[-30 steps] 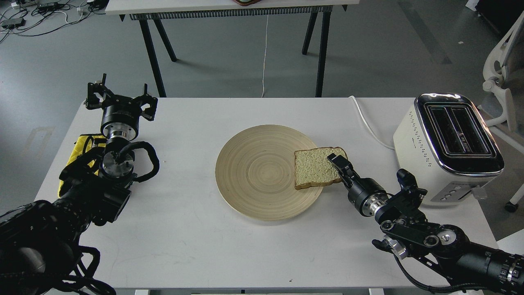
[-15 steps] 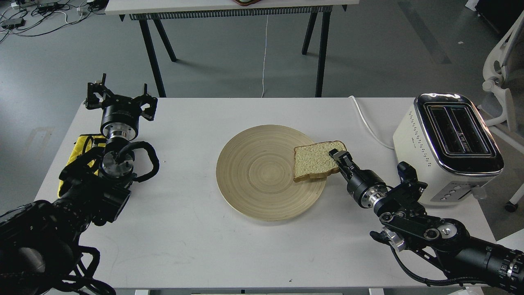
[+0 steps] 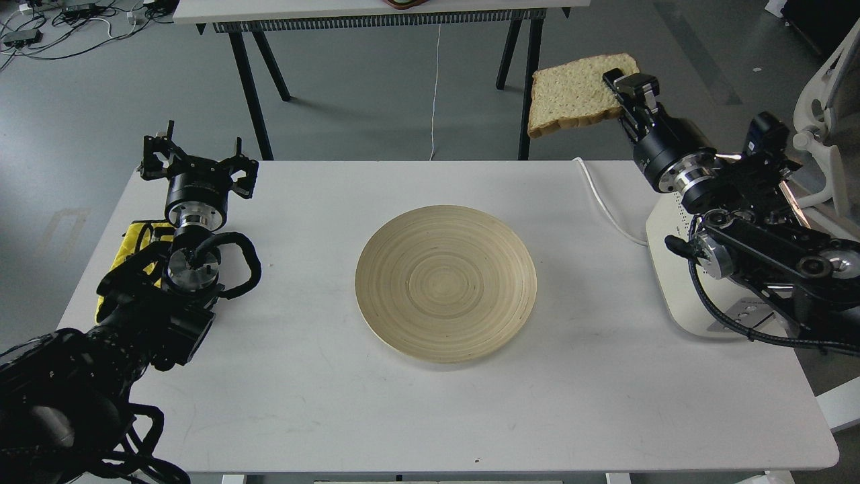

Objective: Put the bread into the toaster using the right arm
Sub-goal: 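Lift the bread with the right gripper and carry it above the toaster, then lower the bread into the toaster slot and open the right gripper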

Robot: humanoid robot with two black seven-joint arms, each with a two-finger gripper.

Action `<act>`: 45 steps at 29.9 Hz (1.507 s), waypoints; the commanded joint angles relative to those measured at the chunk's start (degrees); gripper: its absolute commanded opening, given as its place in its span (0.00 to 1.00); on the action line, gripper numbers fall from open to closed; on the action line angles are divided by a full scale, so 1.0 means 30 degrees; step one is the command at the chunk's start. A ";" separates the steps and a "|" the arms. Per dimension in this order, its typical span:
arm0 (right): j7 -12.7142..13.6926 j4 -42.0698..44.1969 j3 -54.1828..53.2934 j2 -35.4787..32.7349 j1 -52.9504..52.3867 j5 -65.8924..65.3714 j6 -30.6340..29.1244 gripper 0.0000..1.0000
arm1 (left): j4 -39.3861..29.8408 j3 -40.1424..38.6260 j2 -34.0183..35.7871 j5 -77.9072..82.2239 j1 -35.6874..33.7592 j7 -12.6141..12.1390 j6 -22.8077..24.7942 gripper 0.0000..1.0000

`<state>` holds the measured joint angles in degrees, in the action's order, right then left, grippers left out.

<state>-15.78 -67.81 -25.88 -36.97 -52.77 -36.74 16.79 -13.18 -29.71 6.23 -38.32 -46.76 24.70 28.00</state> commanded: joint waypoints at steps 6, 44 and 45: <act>-0.0015 -0.0569 0.0219 -0.7796 -0.2098 -0.3097 -0.4272 0.01 | 0.0000 0.0002 0.0003 0.0001 0.0002 0.0000 0.0000 1.00; -0.0601 -0.0364 0.7602 -0.9912 -0.0693 -0.7352 -0.4834 0.01 | 0.0000 0.0002 0.0003 0.0001 0.0002 0.0000 0.0000 1.00; -0.0572 -0.0364 0.7602 -0.9883 -0.0692 -0.7352 -0.4834 0.01 | 0.0000 0.0002 0.0003 0.0001 0.0002 0.0000 0.0000 1.00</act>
<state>-17.58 -69.01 -3.11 -66.73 -55.05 -58.78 2.30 -13.18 -29.70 6.24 -38.32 -46.77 24.69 28.00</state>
